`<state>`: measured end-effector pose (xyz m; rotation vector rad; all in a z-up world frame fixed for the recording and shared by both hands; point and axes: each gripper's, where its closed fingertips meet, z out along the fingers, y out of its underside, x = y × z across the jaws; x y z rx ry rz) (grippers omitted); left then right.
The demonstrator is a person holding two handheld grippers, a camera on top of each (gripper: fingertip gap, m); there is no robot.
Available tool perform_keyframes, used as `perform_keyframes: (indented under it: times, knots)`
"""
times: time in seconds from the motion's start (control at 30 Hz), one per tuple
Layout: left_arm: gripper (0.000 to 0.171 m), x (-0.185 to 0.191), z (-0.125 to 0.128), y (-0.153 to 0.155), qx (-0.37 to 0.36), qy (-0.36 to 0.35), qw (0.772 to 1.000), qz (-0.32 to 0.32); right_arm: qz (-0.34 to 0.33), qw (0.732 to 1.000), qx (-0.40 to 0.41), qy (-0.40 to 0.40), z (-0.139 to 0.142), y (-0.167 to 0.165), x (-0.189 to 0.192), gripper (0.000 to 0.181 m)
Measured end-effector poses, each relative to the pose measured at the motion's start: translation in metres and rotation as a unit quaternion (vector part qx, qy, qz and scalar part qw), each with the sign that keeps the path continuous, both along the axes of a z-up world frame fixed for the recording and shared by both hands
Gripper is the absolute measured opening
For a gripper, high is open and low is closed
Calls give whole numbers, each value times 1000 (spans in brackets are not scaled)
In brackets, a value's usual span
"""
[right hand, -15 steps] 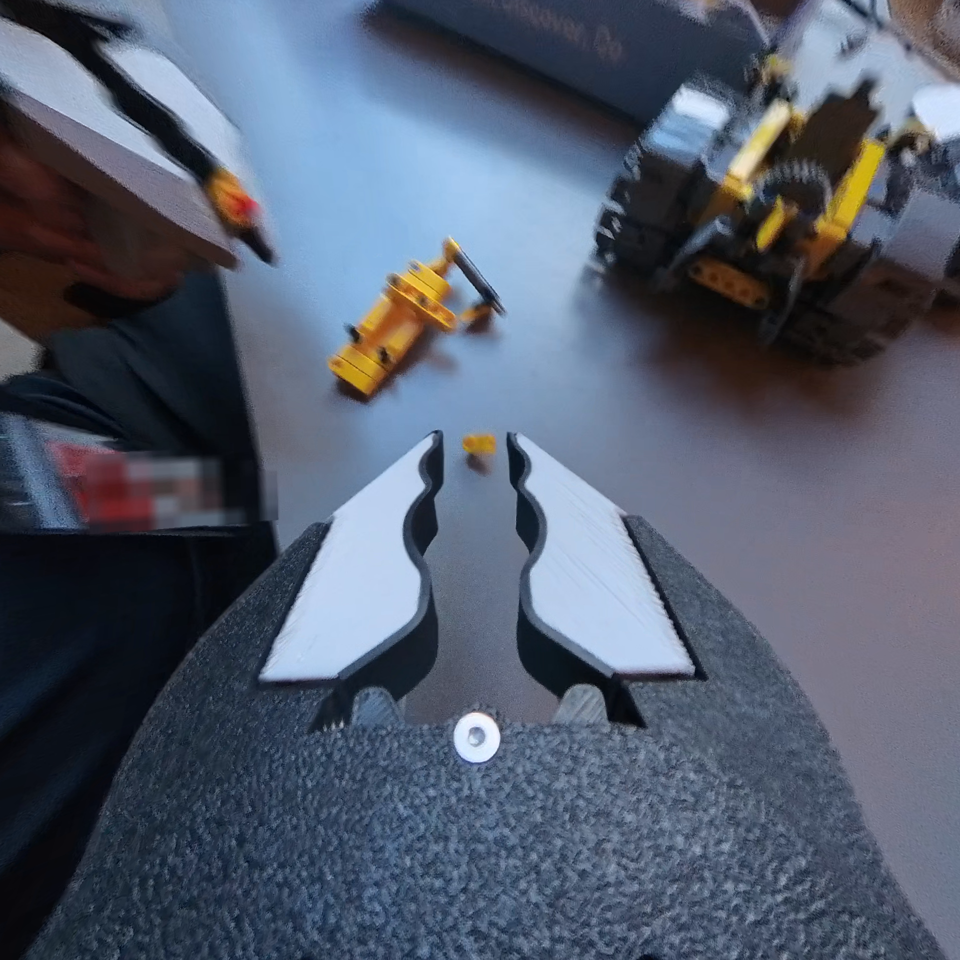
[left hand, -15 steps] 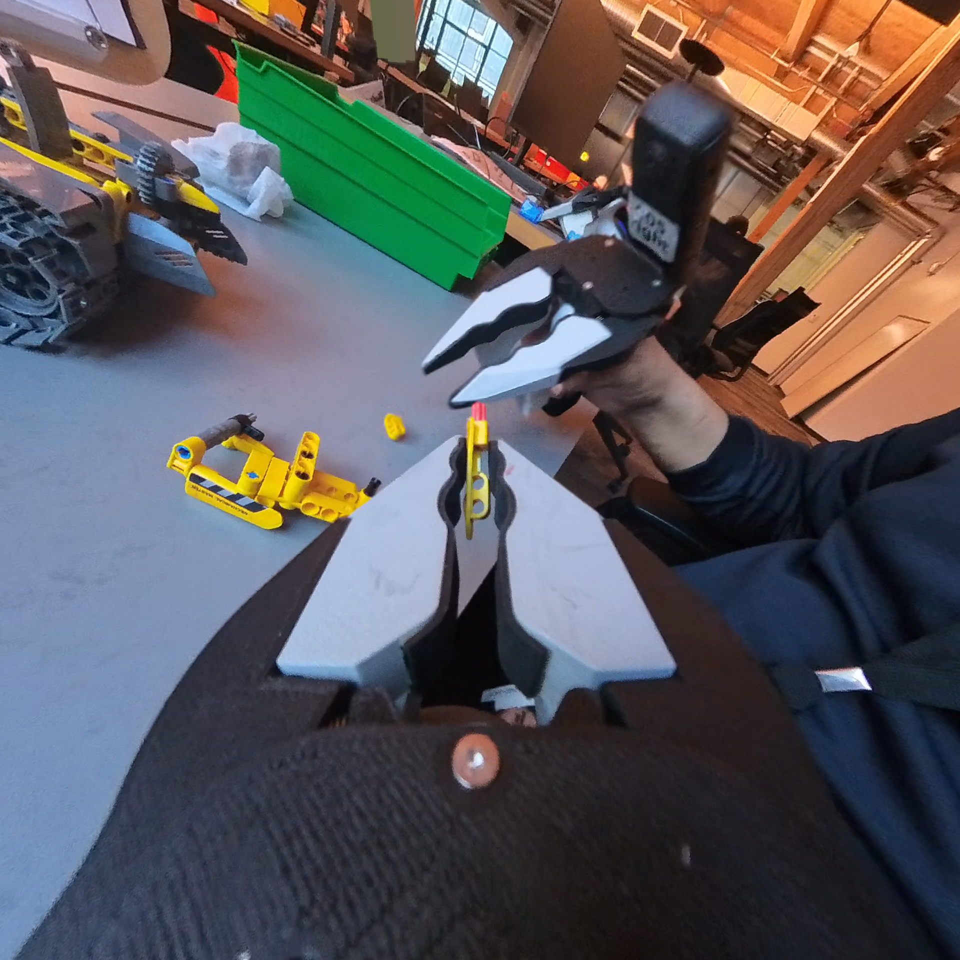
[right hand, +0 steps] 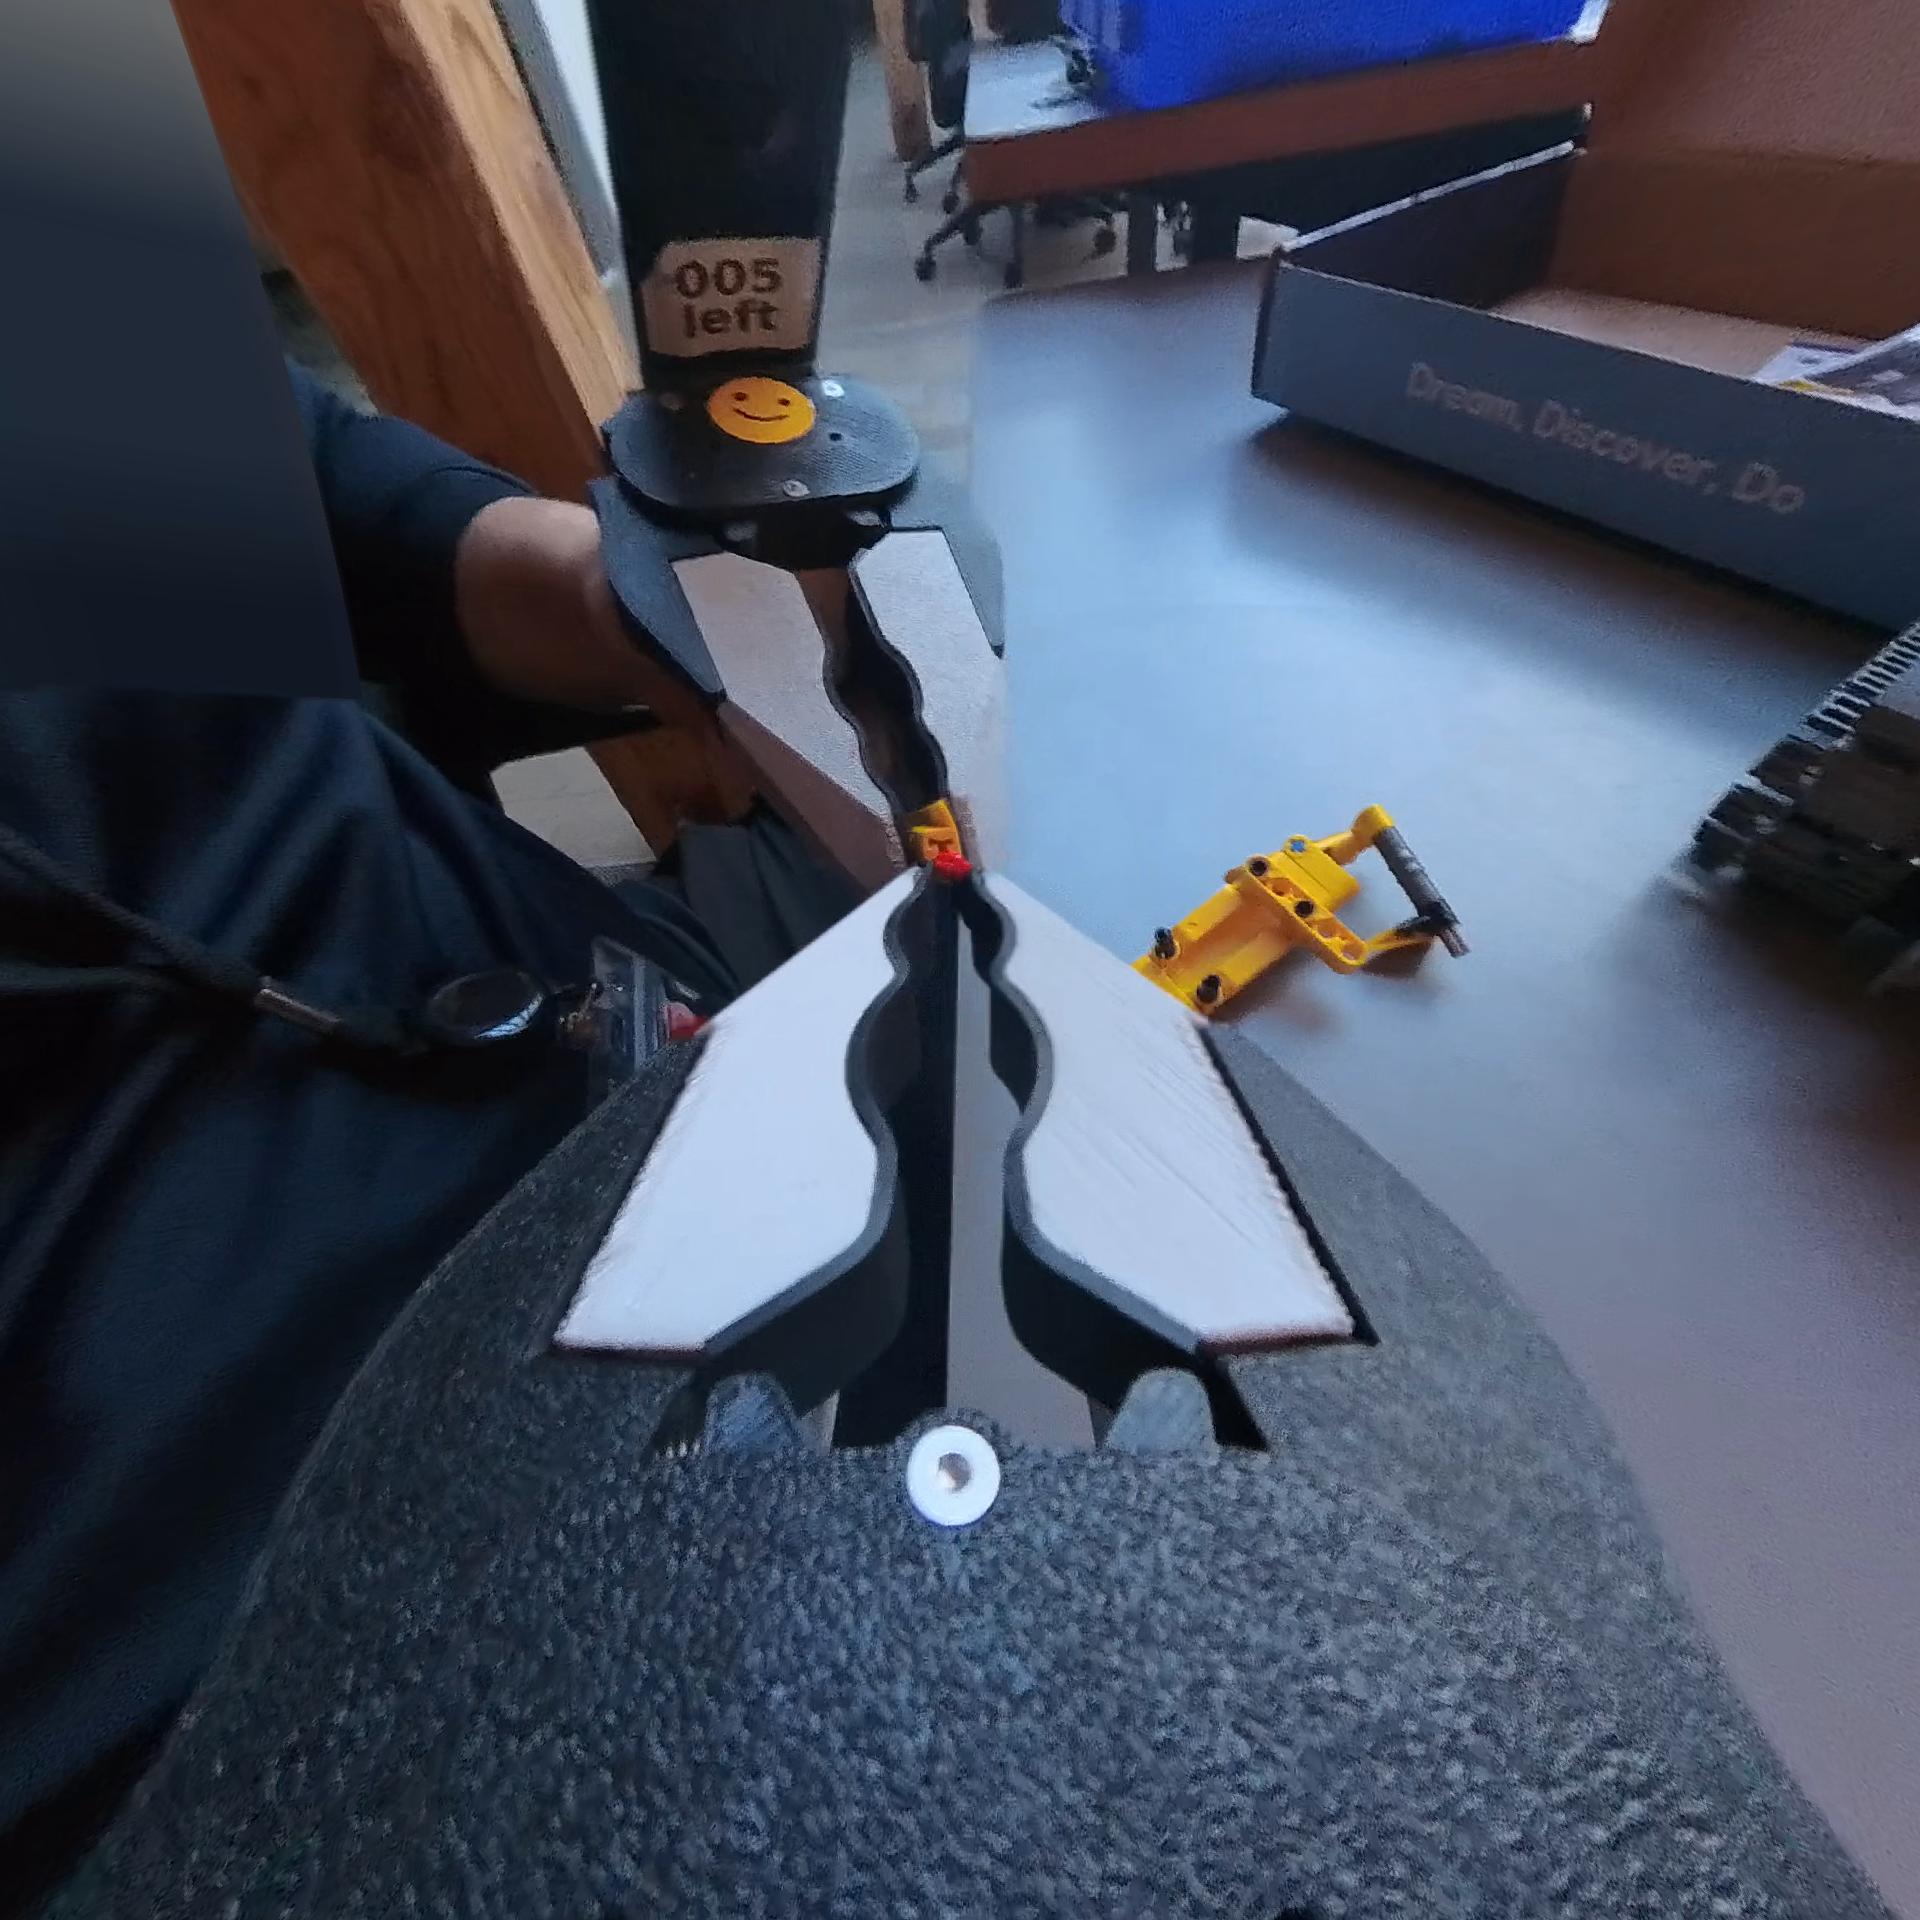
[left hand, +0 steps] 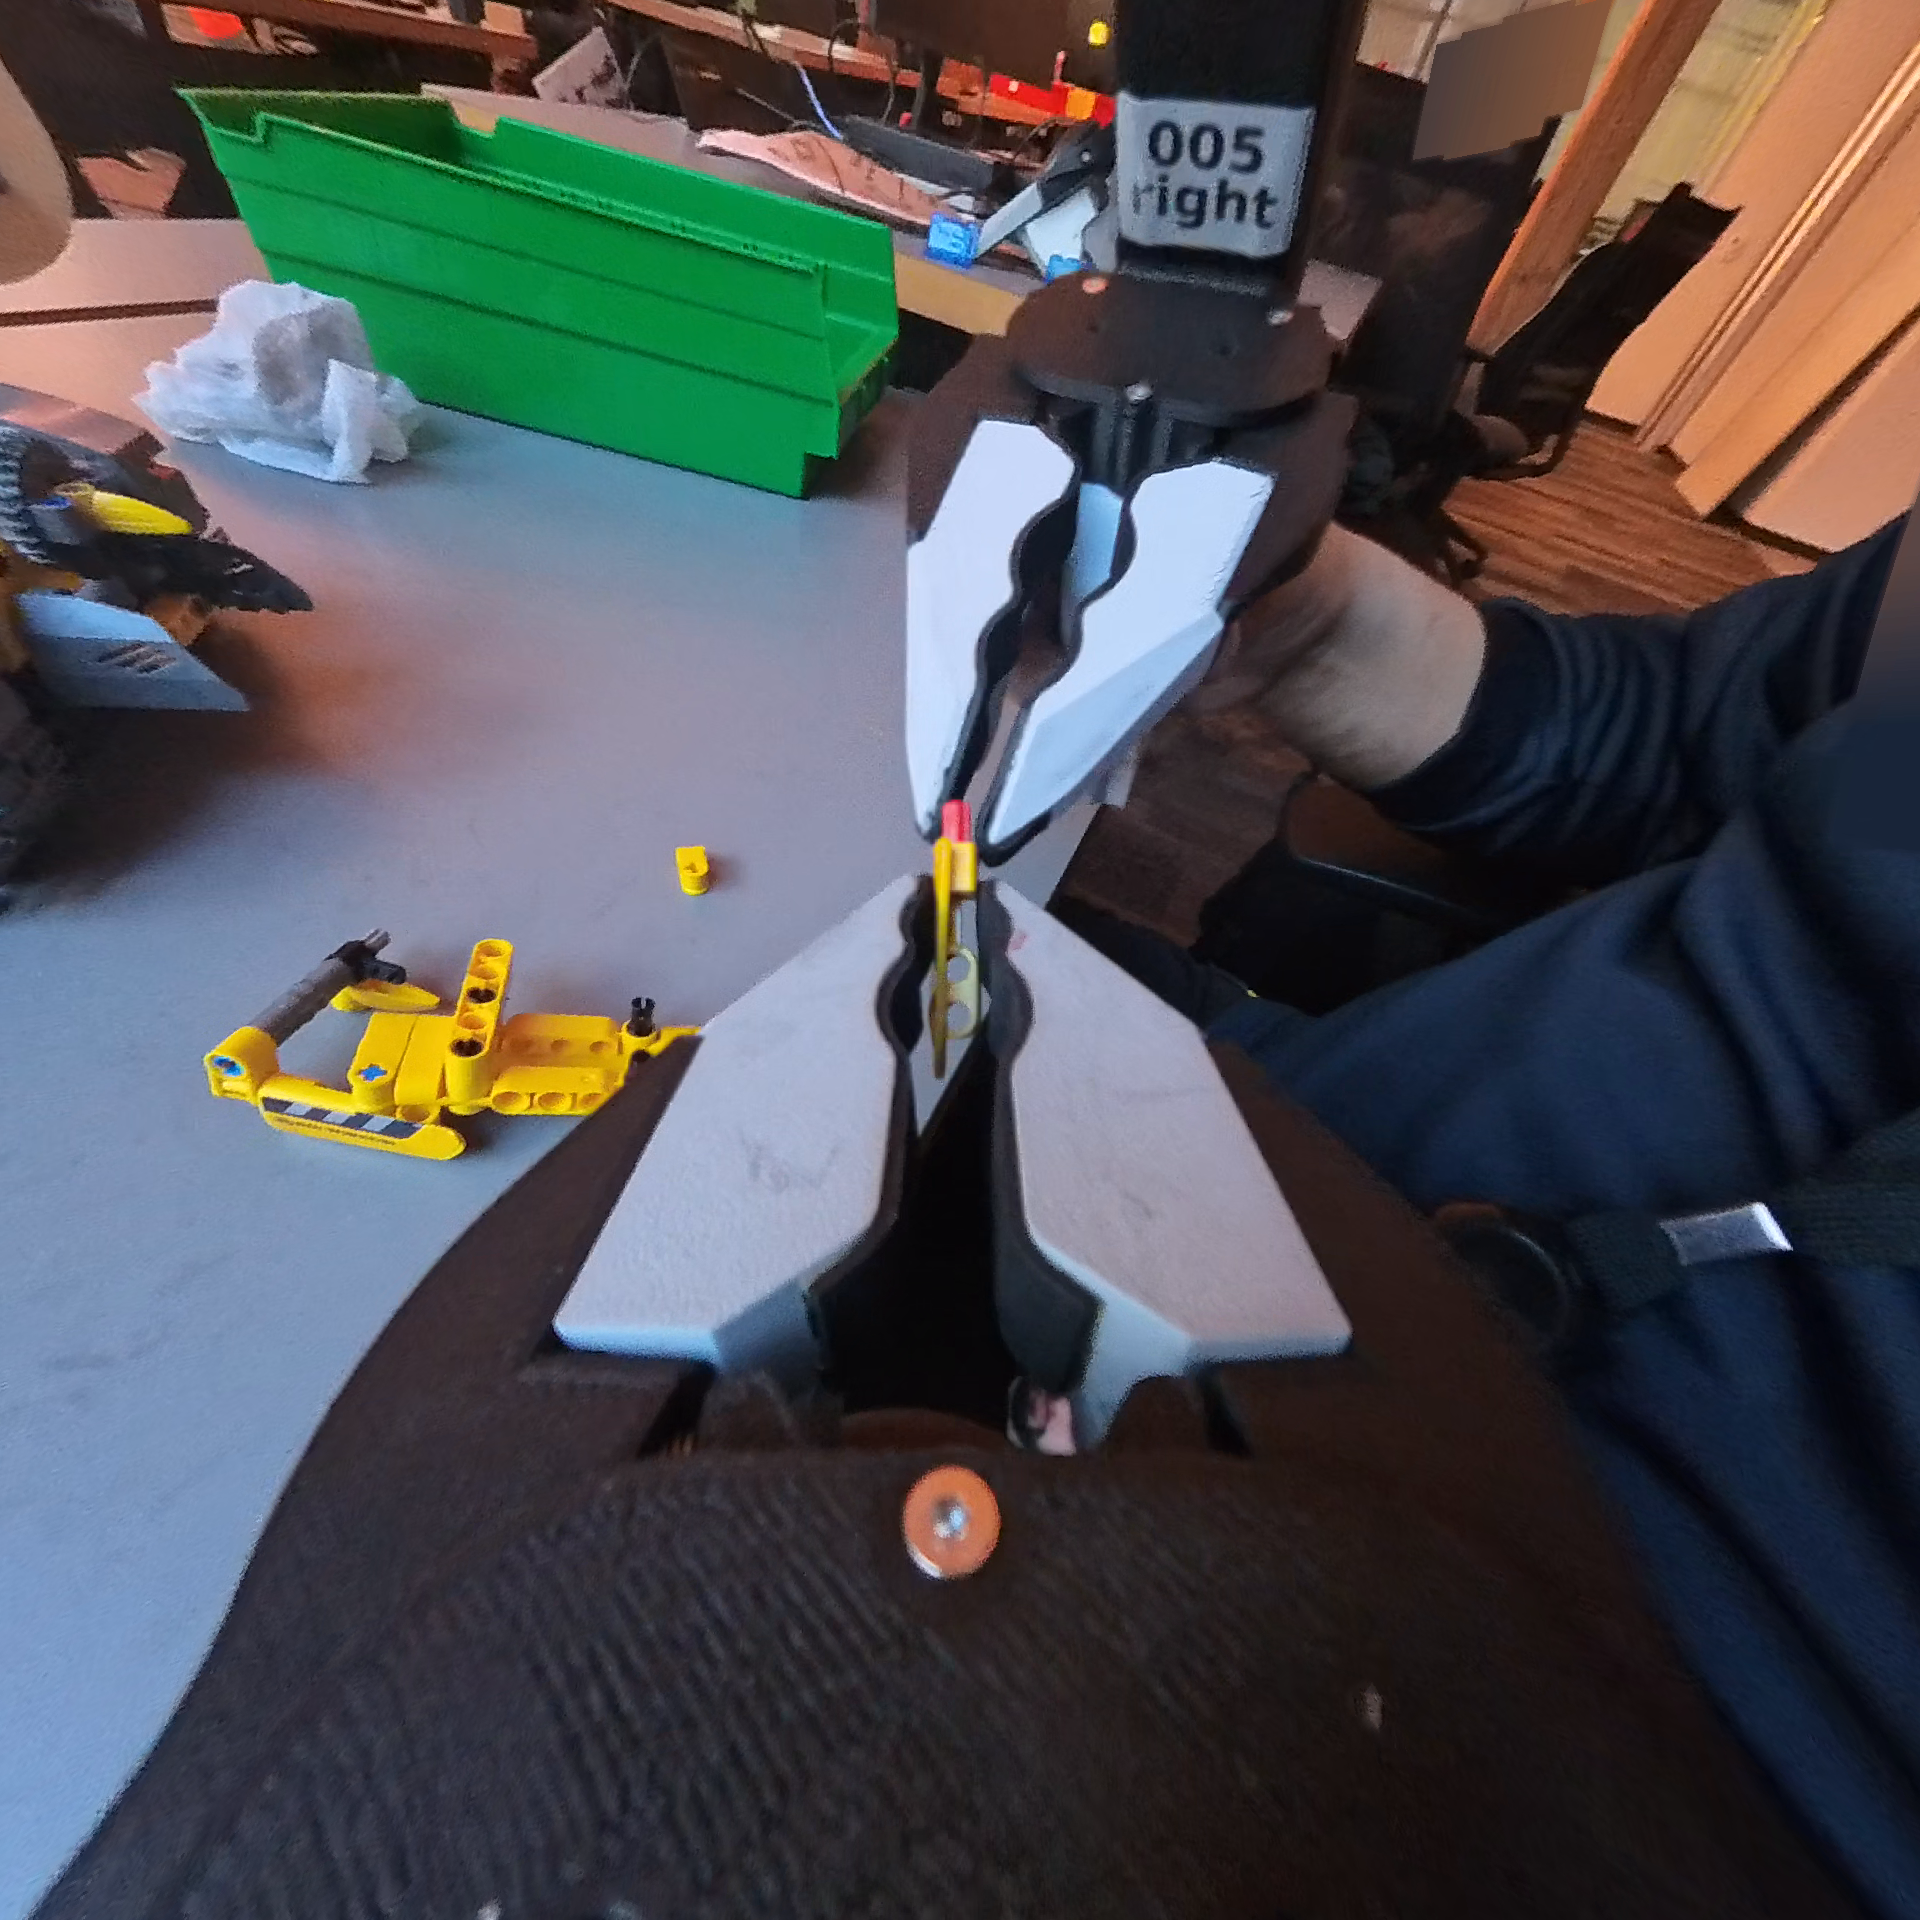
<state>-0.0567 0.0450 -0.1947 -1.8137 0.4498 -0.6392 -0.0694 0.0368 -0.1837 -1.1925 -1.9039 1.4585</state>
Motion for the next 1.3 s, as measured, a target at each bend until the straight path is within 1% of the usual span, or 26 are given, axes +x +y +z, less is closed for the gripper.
perform_keyframes:
  times: [0.13,0.23,0.27,0.33,0.4,0.53,0.6,0.67,0.8,0.87,0.9,0.93,1.0,1.07,1.2,1.3]
  knots:
    - [4,3,1,-3,-3,0,1000,-13,22,999,-46,5,4,-4,1,1]
    - [4,-3,-6,0,-16,16,1000,2,12,997,-79,-17,-2,-1,-2,0]
    - [4,-4,-7,0,-22,12,1000,3,7,997,-81,-14,-2,0,-2,1]
    - [4,-2,-4,-1,-28,-25,999,-5,6,997,-74,3,3,0,-2,8]
    - [4,0,0,-2,-29,-46,998,-14,0,998,-63,2,3,2,-3,9]
    - [4,5,-3,-3,-28,-28,999,-22,11,997,-82,1,4,-2,-2,9]
    - [4,7,-4,-4,-29,-22,999,-27,20,995,-95,5,6,-5,0,1]
    - [4,8,-4,-5,-29,-17,999,-29,26,994,-105,-1,6,-5,1,0]
    - [4,4,-2,-4,-25,-20,999,-20,5,991,-130,-3,8,4,-2,0]
    - [4,0,-3,-3,-32,-23,999,-12,14,989,-145,-2,11,2,0,0]
    - [4,-2,-4,-2,-33,-21,999,-10,18,989,-143,-7,10,1,1,11]
    - [4,-1,-3,-3,-30,-21,999,-13,17,991,-132,-13,7,-1,0,16]
    - [4,3,1,-4,-21,-27,999,-23,12,994,-105,-15,1,-3,-2,13]
    - [4,3,3,-4,-14,-27,999,-21,23,993,-117,-11,3,-7,-2,8]
    - [4,4,14,-4,4,-67,997,-21,26,987,-160,7,14,-8,-2,5]
    - [4,5,24,-4,11,-120,992,-25,28,976,-216,21,24,-9,-3,5]
